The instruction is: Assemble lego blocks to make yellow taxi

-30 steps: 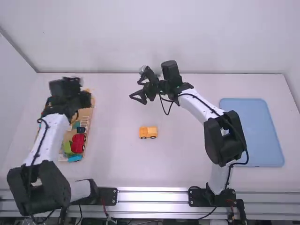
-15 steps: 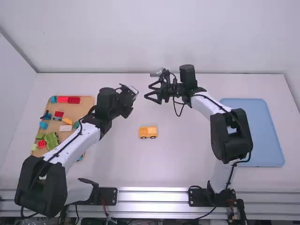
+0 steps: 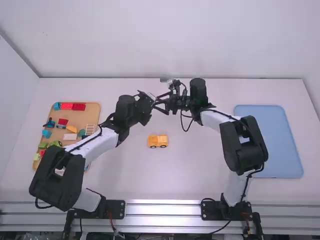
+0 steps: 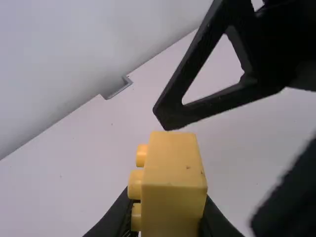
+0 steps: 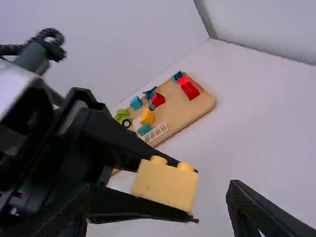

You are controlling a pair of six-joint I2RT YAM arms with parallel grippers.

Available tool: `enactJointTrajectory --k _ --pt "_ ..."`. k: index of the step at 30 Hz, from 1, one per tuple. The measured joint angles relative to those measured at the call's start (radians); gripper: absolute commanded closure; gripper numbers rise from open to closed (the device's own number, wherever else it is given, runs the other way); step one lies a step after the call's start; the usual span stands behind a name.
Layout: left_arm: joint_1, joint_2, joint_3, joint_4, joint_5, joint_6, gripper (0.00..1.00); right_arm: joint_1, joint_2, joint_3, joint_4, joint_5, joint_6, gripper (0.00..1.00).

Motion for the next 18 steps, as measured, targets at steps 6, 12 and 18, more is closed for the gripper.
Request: enactJointTrajectory --k 6,12,18 --pt "0.000 0.000 -0.001 -0.020 0.027 0.001 0.98 0.019 0.000 -0.001 -0.004 0.039 0.023 0.35" --pt "0.000 0.000 -0.001 -0.069 0.037 0.038 0.98 0.029 0.000 -0.001 -0.067 0.044 0.030 0.36" --pt "0.000 0.000 -0.003 -0.073 0.039 0.066 0.98 0.030 0.000 -0.001 -0.114 0.065 0.023 0.39"
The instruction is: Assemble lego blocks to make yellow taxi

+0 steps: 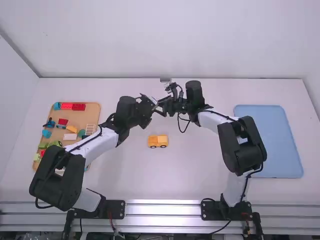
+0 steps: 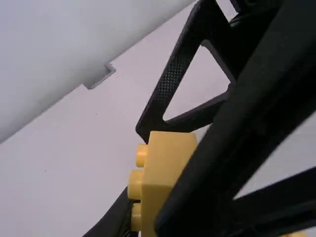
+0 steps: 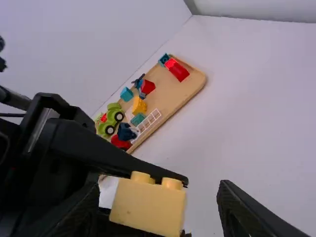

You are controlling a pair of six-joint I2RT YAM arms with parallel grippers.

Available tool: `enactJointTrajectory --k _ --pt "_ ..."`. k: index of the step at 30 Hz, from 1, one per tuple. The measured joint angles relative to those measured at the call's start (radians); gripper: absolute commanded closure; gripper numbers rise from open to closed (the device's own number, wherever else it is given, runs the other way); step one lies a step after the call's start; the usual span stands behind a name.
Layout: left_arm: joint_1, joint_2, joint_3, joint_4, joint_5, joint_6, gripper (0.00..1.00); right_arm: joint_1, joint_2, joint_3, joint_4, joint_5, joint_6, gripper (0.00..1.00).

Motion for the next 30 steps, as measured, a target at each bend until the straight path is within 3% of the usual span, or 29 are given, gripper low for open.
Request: enactJointTrajectory --k 4,6,7,12,14,15,21,27,30 --pt "0.000 0.000 -0.002 -0.012 0.002 0.024 0.98 0.006 0.000 0.000 -0.010 -0.001 -0.015 0.47" --pt "0.000 0.000 -0.002 -0.016 0.002 0.032 0.98 0.009 0.000 0.000 -0.019 -0.002 -0.016 0.54" --pt "-0.001 0.000 -0.002 -0.017 0.001 0.036 0.98 0.009 0.000 0.000 -0.023 -0.003 -0.017 0.64" --pt "-0.002 0.001 -0.002 -0.016 -0.018 0.046 0.96 0.014 0.000 0.000 -0.031 0.014 -0.010 0.76" --pt "-0.002 0.001 -0.005 -0.016 -0.028 0.049 0.82 0.019 0.000 0.000 -0.031 0.027 -0.007 0.78" --pt "-0.003 0.001 -0.006 -0.015 -0.029 0.049 0.81 0.020 0.000 0.000 -0.032 0.028 -0.008 0.78" --pt "-0.011 0.001 -0.008 -0.014 -0.004 0.047 0.01 0.021 0.000 0.000 -0.035 0.011 -0.041 0.83" --pt "-0.011 0.000 -0.008 -0.061 0.055 0.042 0.01 0.013 0.000 0.000 -0.039 0.004 -0.103 0.84" --pt "0.020 -0.006 -0.007 -0.168 0.224 0.075 0.01 -0.013 0.000 0.004 -0.085 -0.021 -0.174 0.83"
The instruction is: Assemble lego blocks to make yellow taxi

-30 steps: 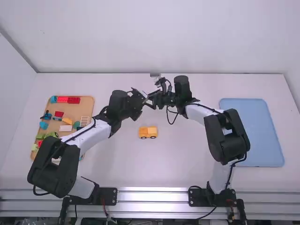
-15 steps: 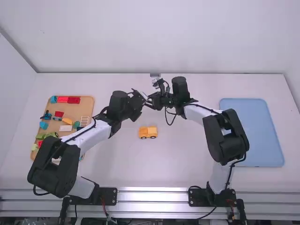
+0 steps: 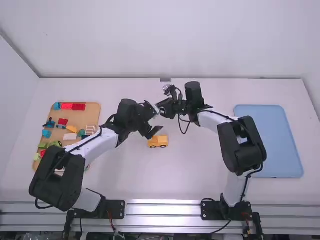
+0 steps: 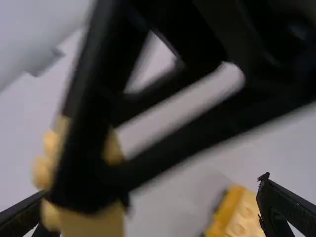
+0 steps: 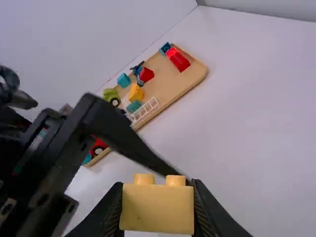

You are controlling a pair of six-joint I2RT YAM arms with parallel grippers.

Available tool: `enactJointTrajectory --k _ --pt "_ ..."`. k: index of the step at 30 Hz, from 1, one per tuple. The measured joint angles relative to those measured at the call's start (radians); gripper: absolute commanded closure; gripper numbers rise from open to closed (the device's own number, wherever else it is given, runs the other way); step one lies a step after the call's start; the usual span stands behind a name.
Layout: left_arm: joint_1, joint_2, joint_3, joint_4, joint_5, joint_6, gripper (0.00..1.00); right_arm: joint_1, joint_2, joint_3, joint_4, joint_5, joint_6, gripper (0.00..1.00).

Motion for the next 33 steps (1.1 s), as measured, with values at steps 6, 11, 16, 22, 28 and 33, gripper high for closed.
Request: enactJointTrajectory --k 6,11,16,22,28,33 --pt "0.129 -0.008 0.053 -0.071 0.295 0.051 0.01 -0.045 0.000 0.073 -0.247 -0.036 -0.200 0.84" --pt "0.214 -0.008 0.071 -0.064 0.508 0.076 0.01 -0.045 0.000 0.170 -0.542 -0.076 -0.495 0.86" --pt "0.225 0.021 0.071 -0.060 0.629 0.089 0.01 -0.042 0.000 0.244 -0.766 -0.127 -0.760 0.86" --pt "0.225 0.055 0.071 -0.063 0.700 0.090 0.01 -0.030 0.000 0.316 -0.979 -0.146 -1.041 0.85" --pt "0.225 0.055 0.071 -0.064 0.726 0.089 0.01 -0.005 0.000 0.339 -1.043 -0.150 -1.200 0.86" --pt "0.209 0.055 0.071 -0.064 0.716 0.090 0.08 -0.008 0.000 0.340 -1.043 -0.152 -1.241 0.85"
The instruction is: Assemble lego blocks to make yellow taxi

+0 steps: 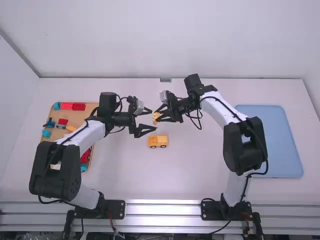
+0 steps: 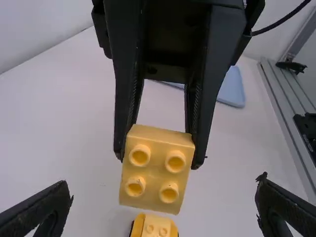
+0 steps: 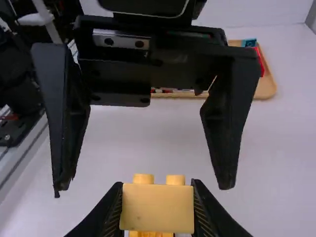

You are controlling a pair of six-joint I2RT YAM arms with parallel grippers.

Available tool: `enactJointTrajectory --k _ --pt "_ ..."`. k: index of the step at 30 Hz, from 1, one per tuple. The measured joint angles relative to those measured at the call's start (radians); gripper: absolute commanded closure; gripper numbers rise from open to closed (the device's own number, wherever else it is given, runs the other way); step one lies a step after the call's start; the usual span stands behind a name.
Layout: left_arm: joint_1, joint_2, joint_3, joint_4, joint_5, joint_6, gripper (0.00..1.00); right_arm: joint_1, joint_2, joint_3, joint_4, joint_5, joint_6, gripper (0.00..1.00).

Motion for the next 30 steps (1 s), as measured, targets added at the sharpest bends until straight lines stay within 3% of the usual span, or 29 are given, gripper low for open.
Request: enactJointTrajectory --k 2,5,14,18,24,27,28,30 --pt "-0.011 0.000 0.000 0.000 -0.009 0.000 0.12 0.000 0.000 0.000 0.000 -0.001 -0.005 0.85" --pt "-0.038 0.000 0.000 0.000 -0.031 0.000 0.27 0.000 0.000 0.000 0.000 -0.003 -0.014 0.86" --pt "-0.029 0.000 0.000 0.000 -0.048 0.000 0.39 0.000 0.000 0.000 0.000 -0.004 -0.018 0.86" --pt "-0.024 0.000 0.000 0.000 -0.048 0.000 0.48 0.000 0.000 0.000 0.000 -0.004 -0.017 0.86" --pt "-0.024 0.000 0.000 0.019 -0.065 0.004 0.71 0.000 0.000 0.000 -0.007 -0.014 -0.016 0.86" --pt "-0.024 0.000 0.000 0.027 -0.060 0.023 0.75 -0.002 0.000 0.000 -0.008 -0.021 -0.007 0.86" --pt "-0.024 0.000 0.000 0.028 -0.057 0.023 0.75 -0.002 0.000 0.000 -0.008 -0.024 -0.006 0.85" --pt "-0.024 0.000 0.000 0.027 -0.055 0.023 0.76 -0.002 0.000 0.000 -0.008 -0.025 -0.005 0.72"
